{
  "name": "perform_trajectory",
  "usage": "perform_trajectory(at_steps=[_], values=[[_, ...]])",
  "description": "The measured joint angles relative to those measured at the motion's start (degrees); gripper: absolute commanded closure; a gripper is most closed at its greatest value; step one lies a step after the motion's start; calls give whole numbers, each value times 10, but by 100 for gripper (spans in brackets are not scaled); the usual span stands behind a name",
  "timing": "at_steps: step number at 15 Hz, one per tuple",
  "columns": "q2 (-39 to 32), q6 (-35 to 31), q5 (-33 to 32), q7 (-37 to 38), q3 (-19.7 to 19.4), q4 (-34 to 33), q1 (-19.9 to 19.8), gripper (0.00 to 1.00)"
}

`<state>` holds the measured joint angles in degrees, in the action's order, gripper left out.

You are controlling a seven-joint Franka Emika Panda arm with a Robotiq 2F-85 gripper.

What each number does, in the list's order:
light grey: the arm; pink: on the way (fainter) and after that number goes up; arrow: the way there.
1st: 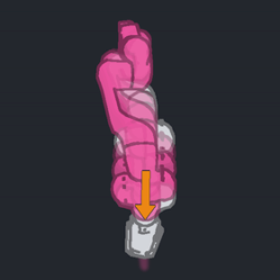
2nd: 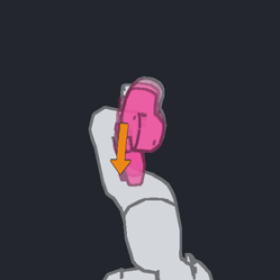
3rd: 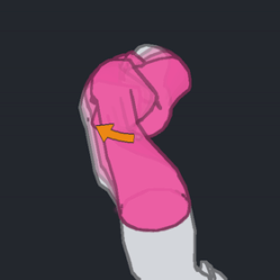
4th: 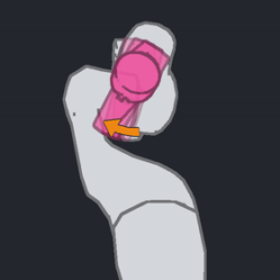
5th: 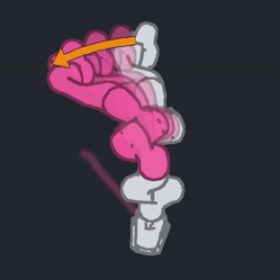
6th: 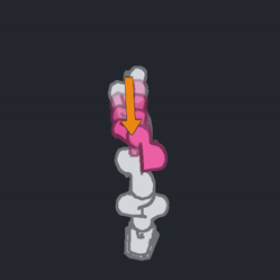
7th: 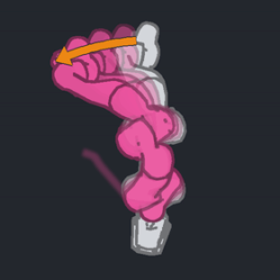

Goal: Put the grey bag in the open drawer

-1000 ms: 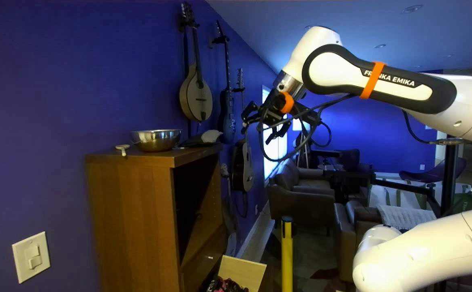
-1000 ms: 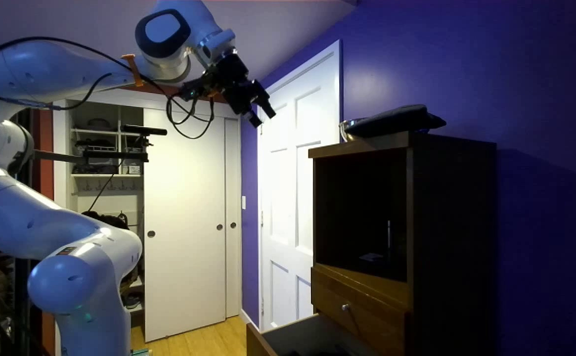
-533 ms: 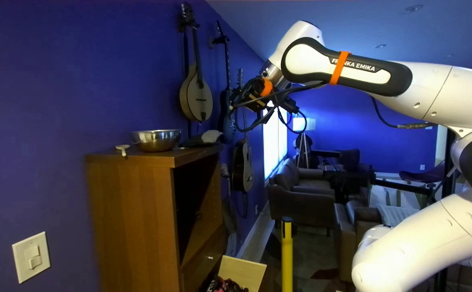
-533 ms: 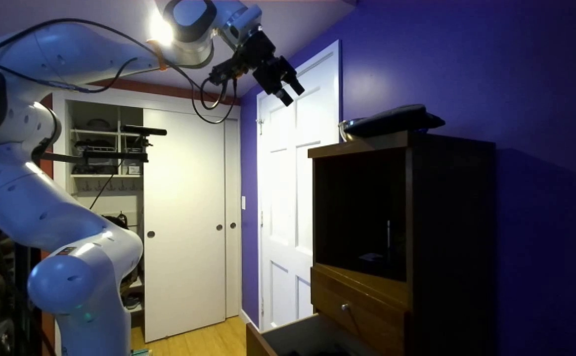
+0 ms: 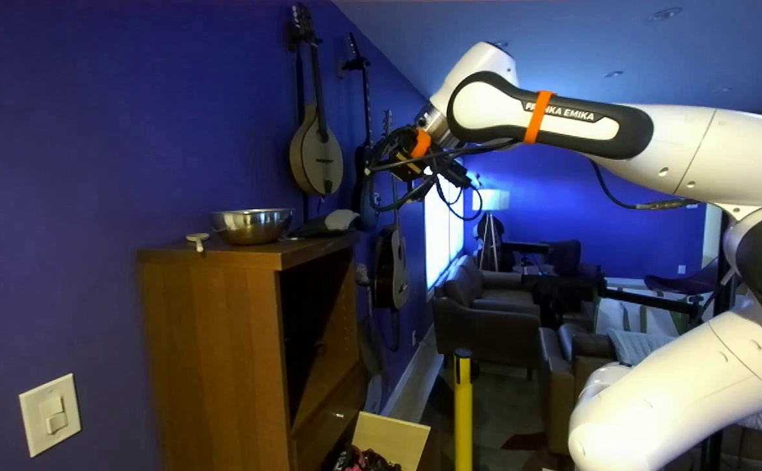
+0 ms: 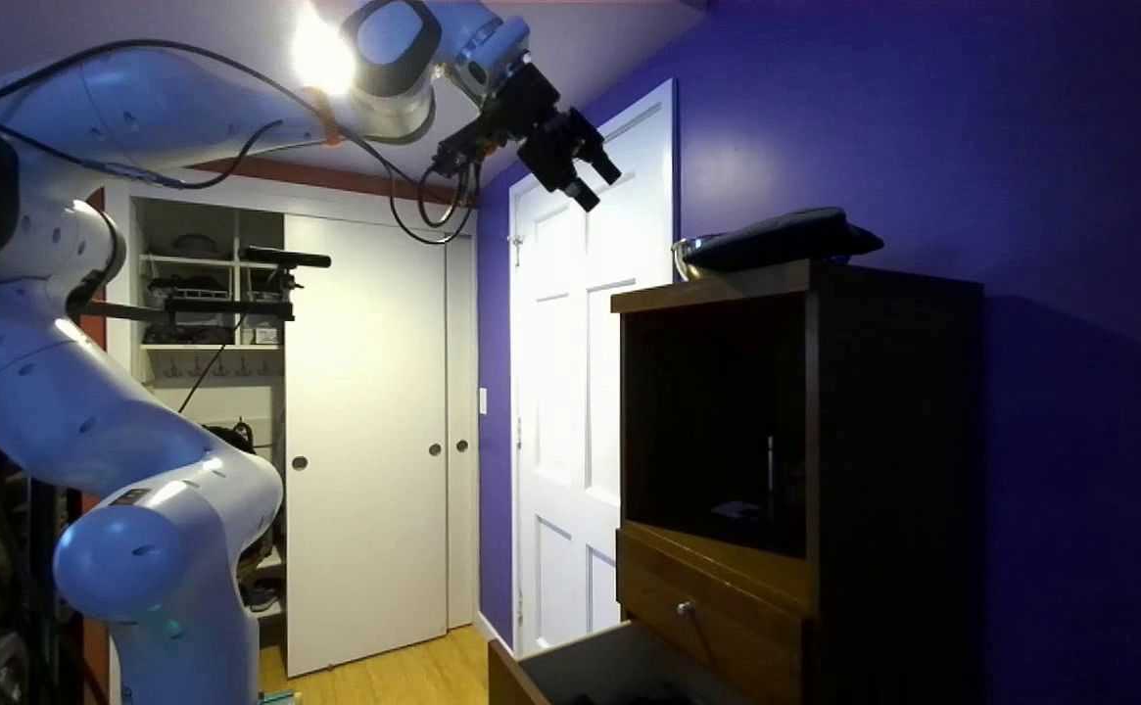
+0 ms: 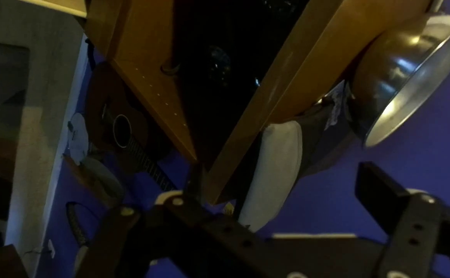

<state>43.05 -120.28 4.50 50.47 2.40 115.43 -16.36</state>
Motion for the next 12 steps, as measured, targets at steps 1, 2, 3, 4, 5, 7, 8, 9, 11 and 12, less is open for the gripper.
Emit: perform_trajectory(at_steps=[1,2,3,4,5,7,8,9,11,12], values=[[-16,-29,6,3,-6,3,0,0],[-36,-58,15,5,-15,4,1,0],[-59,-83,25,6,-24,3,2,0],[-82,-102,36,5,-33,-1,3,0],[-104,-116,48,5,-42,-5,7,0],[-147,-132,72,5,-56,-19,19,0],[-168,-137,84,5,-62,-29,26,0],[-186,-140,94,5,-67,-39,32,4],[-215,-142,106,5,-73,-61,40,29],[-224,-142,110,5,-75,-70,42,31]])
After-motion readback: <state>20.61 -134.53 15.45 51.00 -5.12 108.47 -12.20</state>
